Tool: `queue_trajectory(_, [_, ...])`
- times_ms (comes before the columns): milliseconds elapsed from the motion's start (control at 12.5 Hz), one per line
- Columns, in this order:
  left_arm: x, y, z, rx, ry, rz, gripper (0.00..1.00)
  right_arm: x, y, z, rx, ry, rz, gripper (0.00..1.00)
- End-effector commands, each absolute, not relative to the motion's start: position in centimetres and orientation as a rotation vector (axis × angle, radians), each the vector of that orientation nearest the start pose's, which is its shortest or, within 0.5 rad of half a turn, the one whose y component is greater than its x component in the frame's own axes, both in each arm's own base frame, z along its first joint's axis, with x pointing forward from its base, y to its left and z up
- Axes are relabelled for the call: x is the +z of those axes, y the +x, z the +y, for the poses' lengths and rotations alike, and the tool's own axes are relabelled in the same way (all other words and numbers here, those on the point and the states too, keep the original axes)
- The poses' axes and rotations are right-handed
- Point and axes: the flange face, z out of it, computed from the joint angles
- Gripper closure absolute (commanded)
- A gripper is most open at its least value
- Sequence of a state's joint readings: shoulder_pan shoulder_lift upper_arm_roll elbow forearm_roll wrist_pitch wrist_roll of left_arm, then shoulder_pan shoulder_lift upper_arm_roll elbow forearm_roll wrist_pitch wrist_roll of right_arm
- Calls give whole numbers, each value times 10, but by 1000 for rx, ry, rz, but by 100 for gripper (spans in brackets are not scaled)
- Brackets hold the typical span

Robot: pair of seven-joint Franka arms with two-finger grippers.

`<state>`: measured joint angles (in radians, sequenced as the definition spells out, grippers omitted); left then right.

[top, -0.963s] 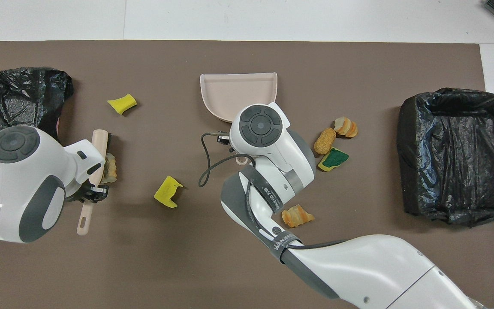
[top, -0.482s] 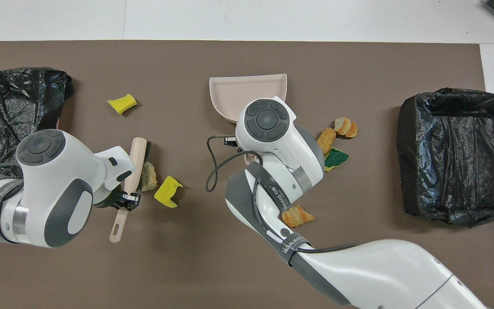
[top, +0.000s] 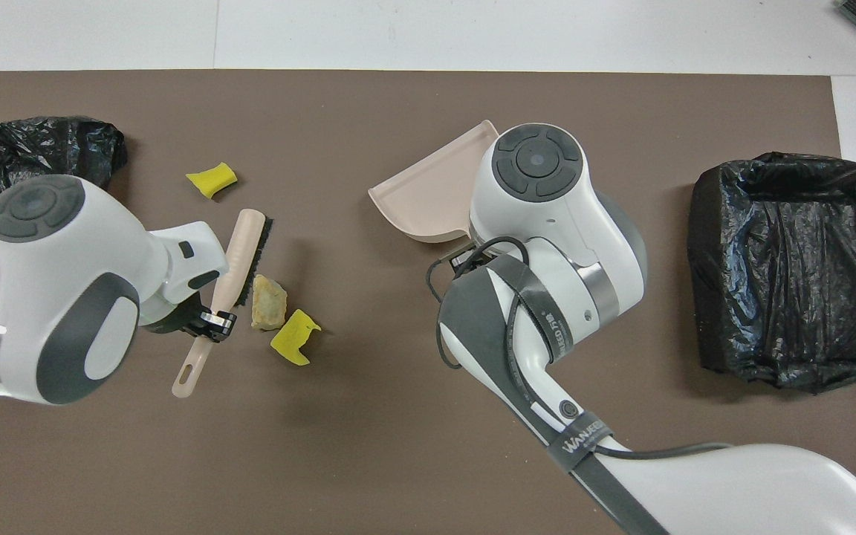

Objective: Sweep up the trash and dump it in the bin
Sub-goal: 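Lift the brush with the left gripper while the right gripper places the dustpan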

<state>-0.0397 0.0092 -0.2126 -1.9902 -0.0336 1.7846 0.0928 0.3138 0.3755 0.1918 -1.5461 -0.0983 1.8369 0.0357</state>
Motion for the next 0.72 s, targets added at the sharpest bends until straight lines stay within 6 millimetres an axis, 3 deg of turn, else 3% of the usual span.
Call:
queue_trajectory(0, [448, 560, -101, 326, -2979, 726, 100, 430, 575, 288, 193, -2956, -1118, 100])
queue_trajectory(80, [447, 570, -93, 298, -2957, 793, 100, 430, 574, 287, 197, -2870, -1306, 100])
queue_trajectory(161, [448, 583, -68, 275, -2964, 760, 100, 427, 571, 287, 210, -2773, -1483, 100])
queue_trajectory(321, [446, 614, -50, 189, -2956, 743, 100, 422, 564, 280, 221, -2563, -1797, 100])
queue_trajectory(401, [444, 631, -32, 159, -2971, 705, 100, 421, 567, 273, 220, -2420, -1969, 100])
queue_trajectory(562, [418, 657, -21, 147, -2927, 716, 100, 414, 572, 256, 214, -2267, -2106, 100])
queue_trajectory(642, [410, 665, -14, 101, -2909, 720, 100, 407, 564, 247, 214, -2234, -2131, 100])
